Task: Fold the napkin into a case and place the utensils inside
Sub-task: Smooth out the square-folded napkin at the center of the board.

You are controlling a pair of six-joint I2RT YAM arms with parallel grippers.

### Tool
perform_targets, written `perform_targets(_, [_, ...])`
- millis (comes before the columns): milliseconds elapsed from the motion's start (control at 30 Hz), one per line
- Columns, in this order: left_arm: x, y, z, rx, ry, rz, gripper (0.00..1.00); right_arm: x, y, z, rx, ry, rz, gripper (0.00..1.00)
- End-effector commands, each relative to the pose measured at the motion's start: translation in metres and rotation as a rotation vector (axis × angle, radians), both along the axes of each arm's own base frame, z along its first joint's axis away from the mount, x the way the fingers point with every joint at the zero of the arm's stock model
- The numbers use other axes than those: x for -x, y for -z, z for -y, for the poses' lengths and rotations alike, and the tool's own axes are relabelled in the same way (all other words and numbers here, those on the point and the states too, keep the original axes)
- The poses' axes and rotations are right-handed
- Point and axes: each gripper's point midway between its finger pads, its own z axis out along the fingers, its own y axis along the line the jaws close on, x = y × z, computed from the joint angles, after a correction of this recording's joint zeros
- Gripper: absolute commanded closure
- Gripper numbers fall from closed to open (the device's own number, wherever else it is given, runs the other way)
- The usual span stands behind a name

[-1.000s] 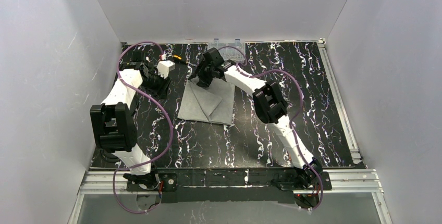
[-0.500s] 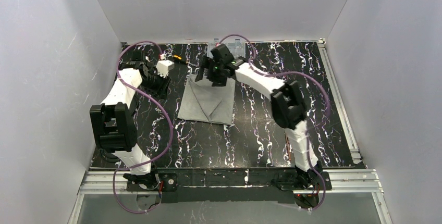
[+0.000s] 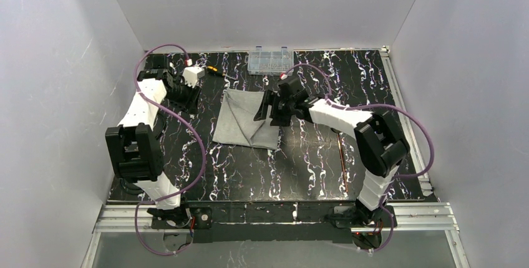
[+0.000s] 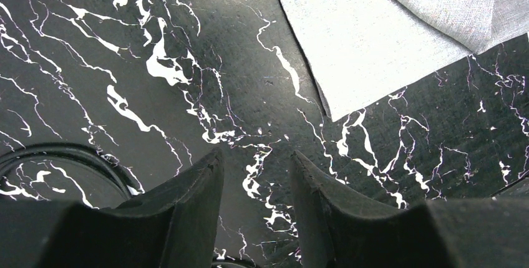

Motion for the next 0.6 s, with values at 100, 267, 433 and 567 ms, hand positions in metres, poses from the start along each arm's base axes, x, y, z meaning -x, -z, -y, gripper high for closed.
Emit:
perform_targets(100, [0.006,0.008,0.001,0.013,-0.022,-0.060,0.60,-0.014,0.014,-0.031,-0.068,-0.053,0.006,0.22])
perform_targets(267, [0.005,0.007,0.002,0.017,-0.024,-0.058,0.61,-0.020,0.024,-0.037,-0.059,-0.050,-0.004,0.24])
perform_targets(433, [0.003,0.005,0.001,0.016,-0.024,-0.051,0.61,-0.020,0.033,-0.040,-0.051,-0.048,-0.017,0.26])
perform_targets(567, [0.003,0.005,0.002,0.020,-0.026,-0.055,0.62,-0.022,0.040,-0.042,-0.037,-0.045,-0.020,0.32])
